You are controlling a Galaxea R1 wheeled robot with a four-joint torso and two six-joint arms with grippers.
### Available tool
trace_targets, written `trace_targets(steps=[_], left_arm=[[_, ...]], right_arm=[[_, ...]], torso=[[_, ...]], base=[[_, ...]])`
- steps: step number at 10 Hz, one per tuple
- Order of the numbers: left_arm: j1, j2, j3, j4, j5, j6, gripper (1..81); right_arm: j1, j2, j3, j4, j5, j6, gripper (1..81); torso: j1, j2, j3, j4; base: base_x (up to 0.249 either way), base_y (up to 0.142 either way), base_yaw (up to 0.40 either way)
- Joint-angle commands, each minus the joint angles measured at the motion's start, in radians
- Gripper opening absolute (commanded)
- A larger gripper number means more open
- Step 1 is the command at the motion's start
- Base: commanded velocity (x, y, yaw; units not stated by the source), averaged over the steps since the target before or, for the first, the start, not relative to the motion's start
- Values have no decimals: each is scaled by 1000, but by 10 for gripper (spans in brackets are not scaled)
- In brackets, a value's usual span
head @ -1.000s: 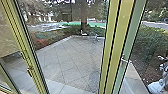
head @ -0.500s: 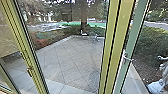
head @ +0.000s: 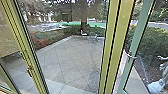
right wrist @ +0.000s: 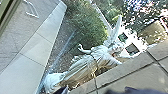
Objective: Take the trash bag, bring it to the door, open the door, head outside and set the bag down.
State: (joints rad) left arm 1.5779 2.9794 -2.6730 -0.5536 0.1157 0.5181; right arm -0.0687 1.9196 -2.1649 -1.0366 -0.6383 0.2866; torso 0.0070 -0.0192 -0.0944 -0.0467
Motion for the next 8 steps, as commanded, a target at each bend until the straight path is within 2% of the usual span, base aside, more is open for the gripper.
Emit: trace_targets(steps=[1,4,5,6,8], left_arm=[[-14,-5,7,-9,93,-3,10],[-3,-9,7,-17,87,-3,10],[-3,-9,7,-17,88,-3,10],[-3,-9,8,-15,88,-3,10],[-3,-11,8,-15,88,-1,10]], right_arm=[[105,-12,-102,-36,47,-43,811],[63,12,-250,-33,147,-53,811],[43,12,-257,-2,148,-53,811],[26,11,-248,74,132,-53,811],[6,9,-179,293,5,-53,811]], torso=[[0,0,0,0],[0,0,0,0],[0,0,0,0],[0,0,0,0],[0,0,0,0]], base=[[0,0,0],[0,0,0],[0,0,0],[0,0,0],[0,0,0]])
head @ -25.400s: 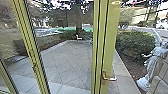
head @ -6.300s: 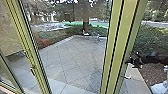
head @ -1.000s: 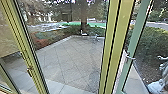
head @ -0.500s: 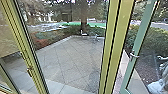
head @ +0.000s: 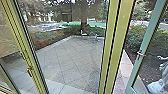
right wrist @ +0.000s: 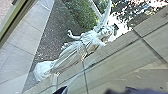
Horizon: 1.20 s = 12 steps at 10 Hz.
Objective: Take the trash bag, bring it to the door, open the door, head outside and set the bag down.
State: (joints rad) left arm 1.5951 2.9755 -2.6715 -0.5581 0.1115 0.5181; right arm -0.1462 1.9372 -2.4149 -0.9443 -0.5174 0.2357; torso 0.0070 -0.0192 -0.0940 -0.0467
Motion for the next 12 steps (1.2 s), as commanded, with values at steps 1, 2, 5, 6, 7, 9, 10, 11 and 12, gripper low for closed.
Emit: trace_targets(steps=[1,2,5,6,7,9,10,11,12], left_arm=[[-20,-7,7,-11,91,-1,10],[-20,-9,7,-11,91,-1,10],[-20,-10,7,-8,91,0,10],[-20,-10,7,-8,91,0,10],[-20,-10,7,-8,91,2,10],[-20,-9,8,-5,91,2,10],[-20,-7,8,-5,89,2,10],[-22,-7,8,-5,89,3,10],[-23,-7,8,-5,89,5,10]], right_arm=[[91,-5,106,298,-200,0,811],[118,4,128,385,-284,0,811],[154,13,154,646,-431,-1,811],[142,10,181,741,-461,-1,811],[107,11,200,839,-493,-1,811],[-9,8,272,985,-512,4,811],[-92,10,324,1010,-492,5,811],[-178,19,359,1013,-427,11,811],[-249,25,387,1015,-383,14,811]], torso=[[0,0,0,0],[0,0,0,0],[0,0,0,0],[0,0,0,0],[0,0,0,0],[0,0,0,0],[0,0,0,0],[0,0,0,0],[0,0,0,0]], base=[[0,0,0],[0,0,0],[0,0,0],[0,0,0],[0,0,0],[0,0,0],[0,0,0],[0,0,0],[0,0,0]])
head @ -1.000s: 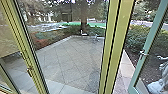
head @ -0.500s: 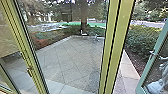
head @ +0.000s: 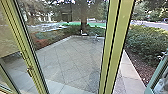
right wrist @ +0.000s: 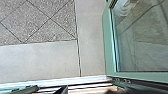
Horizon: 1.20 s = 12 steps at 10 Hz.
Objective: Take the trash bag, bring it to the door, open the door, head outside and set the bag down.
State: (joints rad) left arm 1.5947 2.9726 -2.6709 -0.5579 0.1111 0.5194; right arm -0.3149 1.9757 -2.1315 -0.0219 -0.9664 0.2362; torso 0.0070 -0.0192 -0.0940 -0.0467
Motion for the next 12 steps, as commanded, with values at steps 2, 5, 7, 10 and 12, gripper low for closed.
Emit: trace_targets(steps=[2,5,7,10,12], left_arm=[[-28,-4,8,-4,88,4,10],[-35,-4,8,-4,88,5,10],[-37,-6,8,-4,78,5,10],[-43,-1,5,-2,39,5,10],[-46,1,5,-2,35,5,10]], right_arm=[[-227,8,160,96,158,18,811],[-415,45,251,100,291,20,811],[-516,68,271,91,356,18,811],[-684,163,245,45,476,11,811],[-769,241,196,43,534,6,811]], torso=[[0,0,0,0],[0,0,0,0],[0,0,0,0],[0,0,0,0],[0,0,0,0]], base=[[0,0,0],[0,0,0],[0,0,0],[0,0,0],[0,0,0]])
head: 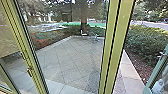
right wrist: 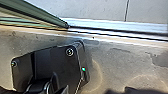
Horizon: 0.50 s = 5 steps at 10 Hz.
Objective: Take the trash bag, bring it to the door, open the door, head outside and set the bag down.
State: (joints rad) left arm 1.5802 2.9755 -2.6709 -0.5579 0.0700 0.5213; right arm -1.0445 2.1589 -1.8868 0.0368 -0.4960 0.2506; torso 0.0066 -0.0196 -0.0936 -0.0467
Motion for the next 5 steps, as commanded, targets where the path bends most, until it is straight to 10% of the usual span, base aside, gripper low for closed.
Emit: trace_targets(steps=[1,5], left_arm=[[-33,-6,3,-4,74,3,10],[-45,-9,2,-2,40,3,10]], right_arm=[[-81,89,-63,-15,100,-11,811],[-229,209,-146,-31,227,-37,811]], torso=[[0,0,0,0],[0,0,0,0]], base=[[0,0,0],[0,0,0]])
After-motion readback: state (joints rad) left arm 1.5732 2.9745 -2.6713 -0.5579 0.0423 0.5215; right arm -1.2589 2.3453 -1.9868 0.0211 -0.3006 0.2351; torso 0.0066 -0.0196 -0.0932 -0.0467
